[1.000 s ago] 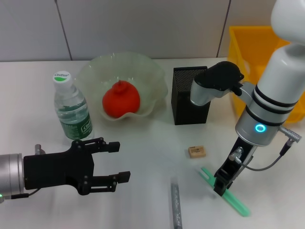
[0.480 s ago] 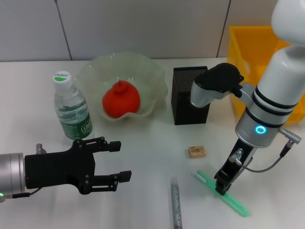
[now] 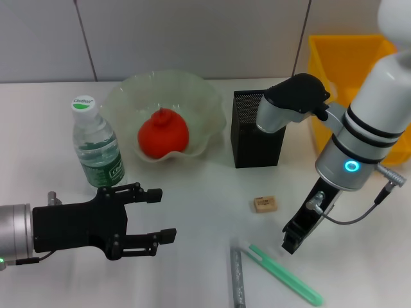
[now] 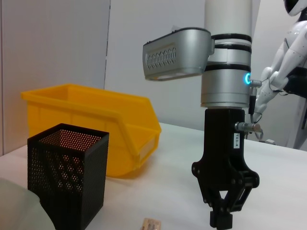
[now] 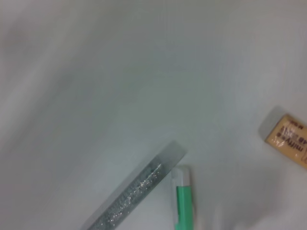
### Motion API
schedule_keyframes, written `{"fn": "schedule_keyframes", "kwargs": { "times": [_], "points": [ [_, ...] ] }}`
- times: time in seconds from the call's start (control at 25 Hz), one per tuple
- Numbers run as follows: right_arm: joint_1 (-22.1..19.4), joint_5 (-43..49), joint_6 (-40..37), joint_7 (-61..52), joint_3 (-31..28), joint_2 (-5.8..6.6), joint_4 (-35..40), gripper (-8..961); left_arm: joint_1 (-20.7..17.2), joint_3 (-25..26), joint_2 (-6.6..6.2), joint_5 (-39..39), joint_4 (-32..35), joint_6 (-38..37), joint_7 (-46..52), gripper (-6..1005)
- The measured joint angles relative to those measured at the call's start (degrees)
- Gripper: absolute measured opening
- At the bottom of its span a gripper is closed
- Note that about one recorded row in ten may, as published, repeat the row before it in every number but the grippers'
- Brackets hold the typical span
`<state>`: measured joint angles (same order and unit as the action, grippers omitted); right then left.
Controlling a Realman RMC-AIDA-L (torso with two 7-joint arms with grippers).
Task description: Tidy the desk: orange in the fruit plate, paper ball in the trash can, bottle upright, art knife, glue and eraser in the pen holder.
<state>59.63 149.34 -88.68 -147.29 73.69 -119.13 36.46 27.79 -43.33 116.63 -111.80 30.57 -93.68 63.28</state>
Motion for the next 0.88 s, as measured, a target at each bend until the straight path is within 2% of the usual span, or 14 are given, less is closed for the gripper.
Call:
{"fn": "schedule_keyframes", "kwargs": {
  "times": [0.32,0.56,0.72,0.88],
  "points": [
    [0.23,-1.87,-1.67,0.65,0.35,-0.18,0.45,79,-0.02,0.0,-0.01,0.0,-0.05,-0.01,0.0,799],
    [0.17,-4.82,-0.87,2.56,4.16,-0.61,0.18,267,-0.11,0.01,-0.01,0.0,-0.08,0.42,-0.06,799],
    [0.29,-7.16,0.93,2.46,9.14,-0.67,0.0,352,-0.11,0.0,-0.01,0.0,-0.08,0.38,-0.08,799],
    [0.31,-8.03,1.68,2.4,10.13,-0.67,-0.07,437,-0.1,-0.01,-0.01,0.0,0.04,0.3,0.03,799]
  ]
}}
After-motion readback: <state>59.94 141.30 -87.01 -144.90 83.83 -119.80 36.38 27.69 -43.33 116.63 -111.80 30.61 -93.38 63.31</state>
